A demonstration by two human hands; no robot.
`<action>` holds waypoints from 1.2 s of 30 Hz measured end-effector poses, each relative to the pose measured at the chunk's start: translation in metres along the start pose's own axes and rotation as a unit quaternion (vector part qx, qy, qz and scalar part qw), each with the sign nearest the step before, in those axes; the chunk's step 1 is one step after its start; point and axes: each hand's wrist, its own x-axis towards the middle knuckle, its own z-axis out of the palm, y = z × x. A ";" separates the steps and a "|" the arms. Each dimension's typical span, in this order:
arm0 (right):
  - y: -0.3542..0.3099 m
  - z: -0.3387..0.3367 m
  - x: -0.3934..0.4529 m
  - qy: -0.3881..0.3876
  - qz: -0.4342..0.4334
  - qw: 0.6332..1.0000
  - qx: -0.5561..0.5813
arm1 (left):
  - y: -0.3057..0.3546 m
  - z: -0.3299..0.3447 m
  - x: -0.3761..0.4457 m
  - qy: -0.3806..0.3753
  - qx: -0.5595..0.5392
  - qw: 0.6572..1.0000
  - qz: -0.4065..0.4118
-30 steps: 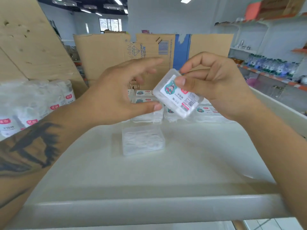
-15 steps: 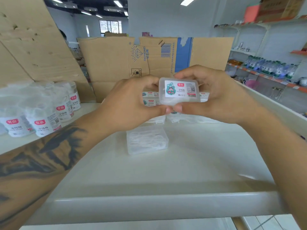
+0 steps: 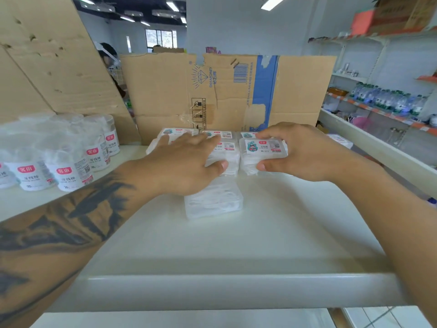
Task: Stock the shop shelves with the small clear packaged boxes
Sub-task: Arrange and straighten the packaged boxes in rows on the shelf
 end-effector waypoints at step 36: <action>-0.050 0.016 -0.016 -0.160 -0.091 0.959 0.215 | -0.011 -0.040 -0.036 -0.092 -0.210 0.965 0.131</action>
